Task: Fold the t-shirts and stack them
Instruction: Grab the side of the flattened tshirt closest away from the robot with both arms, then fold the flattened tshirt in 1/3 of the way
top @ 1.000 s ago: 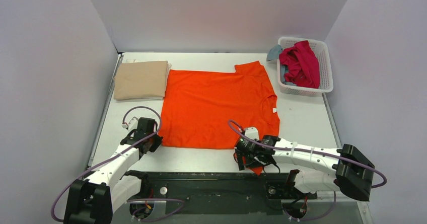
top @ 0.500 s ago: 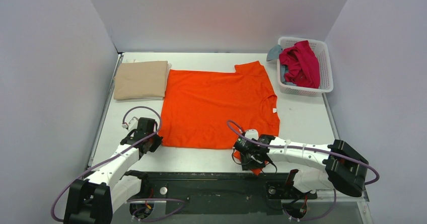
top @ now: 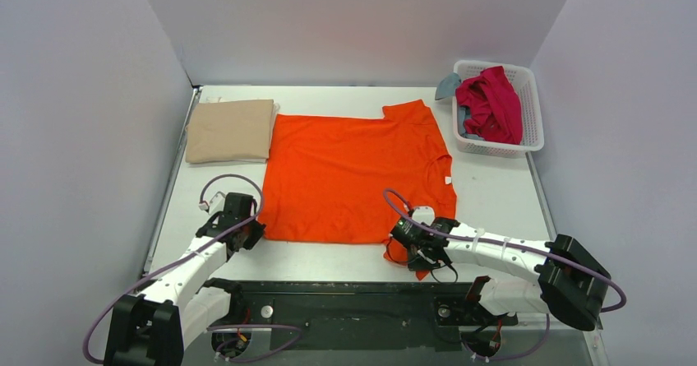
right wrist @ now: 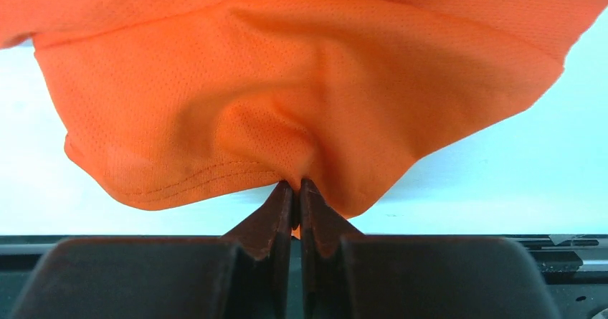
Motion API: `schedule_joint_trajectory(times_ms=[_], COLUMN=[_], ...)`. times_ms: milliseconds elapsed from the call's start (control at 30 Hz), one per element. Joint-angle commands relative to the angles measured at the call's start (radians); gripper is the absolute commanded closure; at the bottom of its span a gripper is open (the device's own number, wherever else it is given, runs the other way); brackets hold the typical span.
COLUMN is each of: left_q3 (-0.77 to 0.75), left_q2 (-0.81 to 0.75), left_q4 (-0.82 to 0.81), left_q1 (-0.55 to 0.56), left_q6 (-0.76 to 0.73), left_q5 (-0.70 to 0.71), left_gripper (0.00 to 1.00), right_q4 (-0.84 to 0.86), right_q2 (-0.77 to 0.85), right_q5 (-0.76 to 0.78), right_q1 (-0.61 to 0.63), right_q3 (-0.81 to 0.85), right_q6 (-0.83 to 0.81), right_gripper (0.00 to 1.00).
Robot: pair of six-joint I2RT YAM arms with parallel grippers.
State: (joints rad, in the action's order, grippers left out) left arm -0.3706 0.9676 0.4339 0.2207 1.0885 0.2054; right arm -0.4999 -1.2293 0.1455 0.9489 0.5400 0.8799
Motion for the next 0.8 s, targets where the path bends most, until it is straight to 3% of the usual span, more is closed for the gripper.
schedule_joint_trajectory(times_ms=[0, 500, 767], left_q3=[-0.019, 0.019, -0.044], left_q2=[-0.025, -0.378, -0.34], left_q4=[0.065, 0.399, 0.338], left_q1=[0.0, 0.024, 0.025], left_q6=[-0.016, 0.109, 0.084], left_q5=[0.011, -0.016, -0.042], left_gripper=[1.0, 1.0, 1.0], right_q4=[-0.16, -0.442, -0.499], right_q2=[0.007, 0.299, 0.247], right_q5=[0.125, -0.078, 0.081], right_q1=[0.0, 0.122, 0.075], right_q3=[-0.035, 0.03, 0.178], right_q6=[0.0, 0.072, -0.011], right_gripper=[1.0, 1.0, 1.0])
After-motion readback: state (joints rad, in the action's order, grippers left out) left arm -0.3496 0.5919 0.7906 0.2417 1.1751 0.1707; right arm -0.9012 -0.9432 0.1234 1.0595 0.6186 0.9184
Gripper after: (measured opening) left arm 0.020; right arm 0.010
